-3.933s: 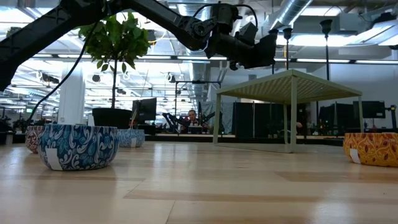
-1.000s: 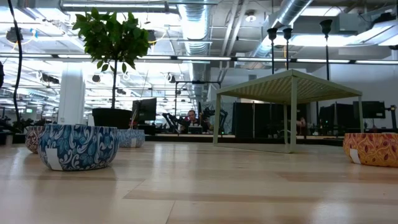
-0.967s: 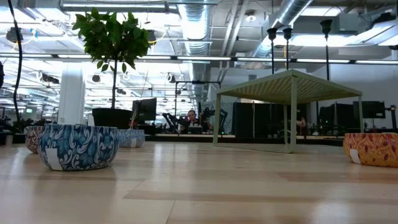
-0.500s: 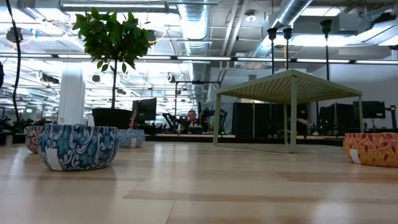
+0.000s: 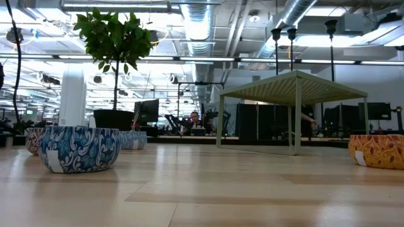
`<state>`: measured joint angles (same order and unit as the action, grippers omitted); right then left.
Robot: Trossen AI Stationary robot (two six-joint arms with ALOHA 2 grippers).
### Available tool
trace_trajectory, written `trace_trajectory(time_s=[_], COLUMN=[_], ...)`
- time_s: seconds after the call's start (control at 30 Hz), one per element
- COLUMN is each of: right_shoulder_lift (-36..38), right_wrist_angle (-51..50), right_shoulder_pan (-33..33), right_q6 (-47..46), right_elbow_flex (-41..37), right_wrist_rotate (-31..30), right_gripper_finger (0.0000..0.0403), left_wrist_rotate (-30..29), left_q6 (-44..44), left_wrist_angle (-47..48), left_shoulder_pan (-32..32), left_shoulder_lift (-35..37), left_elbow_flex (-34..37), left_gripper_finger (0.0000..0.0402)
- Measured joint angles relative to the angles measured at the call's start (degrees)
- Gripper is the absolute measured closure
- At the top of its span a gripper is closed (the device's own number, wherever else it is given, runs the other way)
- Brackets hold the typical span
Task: Pick & Place candle stick holders
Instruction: Align the black candle holder with the bottom left black candle holder on the shelf
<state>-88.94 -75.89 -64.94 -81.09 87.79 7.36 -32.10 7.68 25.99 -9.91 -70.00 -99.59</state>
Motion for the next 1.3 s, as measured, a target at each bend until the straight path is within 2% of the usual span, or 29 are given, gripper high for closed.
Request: trace_trajectory(time_s=[0.2,0.5,0.63,0.87,1.03,1.3], right_shoulder_lift=[0.56,0.77,0.87,0.83,0.83,0.58], right_wrist_angle=[-0.53,-2.14,1.75,2.96,1.14,3.49], right_shoulder_pan=[-1.26,-1.43,-1.48,-1.49,-2.29,-5.02], right_q6=[2.69,4.73,4.69,2.13,1.72,-5.35], right_elbow_flex=[0.0,-2.43,-5.19,-6.54,-6.54,-6.54], right_wrist_rotate=[-4.56,-6.19,-6.12,-6.28,-8.98,-11.24], right_gripper_finger=[0.0091,0.0091,0.0091,0.0091,0.0091,0.0091], left_wrist_rotate=[0.0,0.0,0.0,-0.02,-0.02,-0.01], left_q6=[-0.02,-0.02,-0.02,-0.03,-0.56,-0.57], left_wrist_angle=[0.17,0.19,0.19,0.15,0.15,0.16], left_shoulder_pan=[0.02,0.0,0.0,0.02,0.0,0.02], left_shoulder_lift=[0.0,-0.02,-0.02,0.25,0.61,0.61], left_elbow_flex=[0.0,0.0,0.0,0.02,0.02,0.02], left_gripper_finger=[0.0147,0.0147,0.0147,0.0147,0.0147,0.0147])
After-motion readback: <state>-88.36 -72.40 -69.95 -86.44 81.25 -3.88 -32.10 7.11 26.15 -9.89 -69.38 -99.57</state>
